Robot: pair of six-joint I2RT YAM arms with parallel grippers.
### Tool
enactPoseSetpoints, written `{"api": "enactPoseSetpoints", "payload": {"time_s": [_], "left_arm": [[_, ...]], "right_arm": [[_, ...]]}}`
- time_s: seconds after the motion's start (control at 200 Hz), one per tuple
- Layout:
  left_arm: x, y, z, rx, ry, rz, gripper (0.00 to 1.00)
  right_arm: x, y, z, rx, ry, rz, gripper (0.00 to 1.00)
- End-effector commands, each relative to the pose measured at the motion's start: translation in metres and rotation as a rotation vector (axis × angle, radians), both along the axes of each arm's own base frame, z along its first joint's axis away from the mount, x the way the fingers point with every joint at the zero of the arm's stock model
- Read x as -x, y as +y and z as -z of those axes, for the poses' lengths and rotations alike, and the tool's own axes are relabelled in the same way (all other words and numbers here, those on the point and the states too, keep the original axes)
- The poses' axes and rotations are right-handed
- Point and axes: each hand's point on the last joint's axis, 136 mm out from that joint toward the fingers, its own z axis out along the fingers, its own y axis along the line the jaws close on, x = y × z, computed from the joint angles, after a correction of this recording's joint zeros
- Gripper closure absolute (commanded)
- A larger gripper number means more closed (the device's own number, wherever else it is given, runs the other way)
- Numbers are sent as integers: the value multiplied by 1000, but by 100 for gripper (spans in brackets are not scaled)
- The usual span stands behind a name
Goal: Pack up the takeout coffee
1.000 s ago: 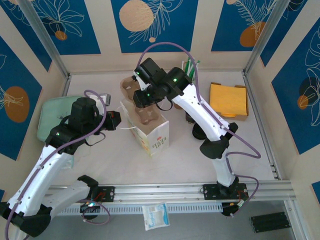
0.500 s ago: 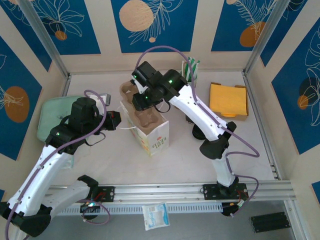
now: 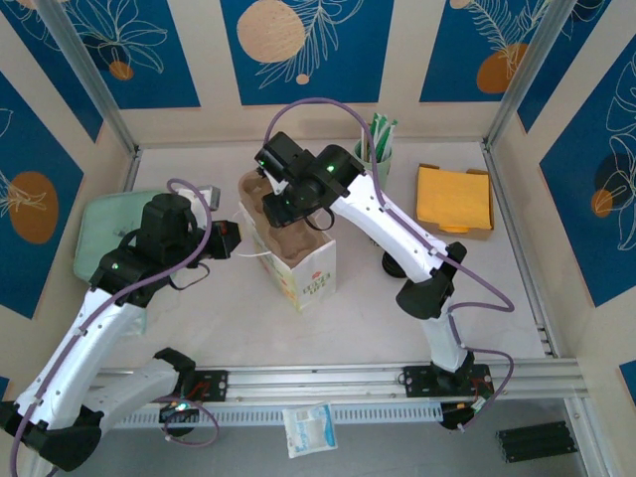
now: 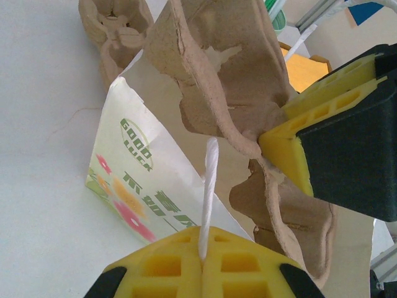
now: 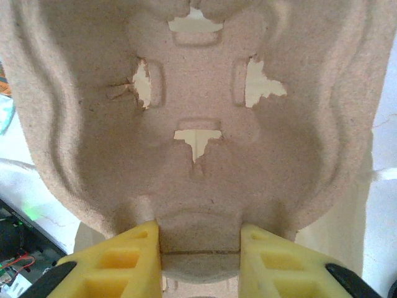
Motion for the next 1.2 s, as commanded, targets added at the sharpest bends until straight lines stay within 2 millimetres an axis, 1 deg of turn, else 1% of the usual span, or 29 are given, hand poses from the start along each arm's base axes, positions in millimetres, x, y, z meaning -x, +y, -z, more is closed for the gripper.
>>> {"api": "enactPoseSetpoints", "payload": {"time_s": [0.0,0.23,0.475,0.865,1.195], "left_arm": [[-2,1,-2,14,0,-9,100],[-2,1,-4,16,-3,-11,100],[-2,1,-4,18,-3,-12,100],[-2,1,-5,20,-7,-12,100],[-1,1,-5,23,-7,-8,100]], "right_arm": [[10,-12,-17,-5,-24,3,70],[15,-14,-12,7,-3,-4,70],[20,-13,0,30,35,-14,71],[20,-16,19,75,72,2,71],[16,-13,37,113,94,5,71]]}}
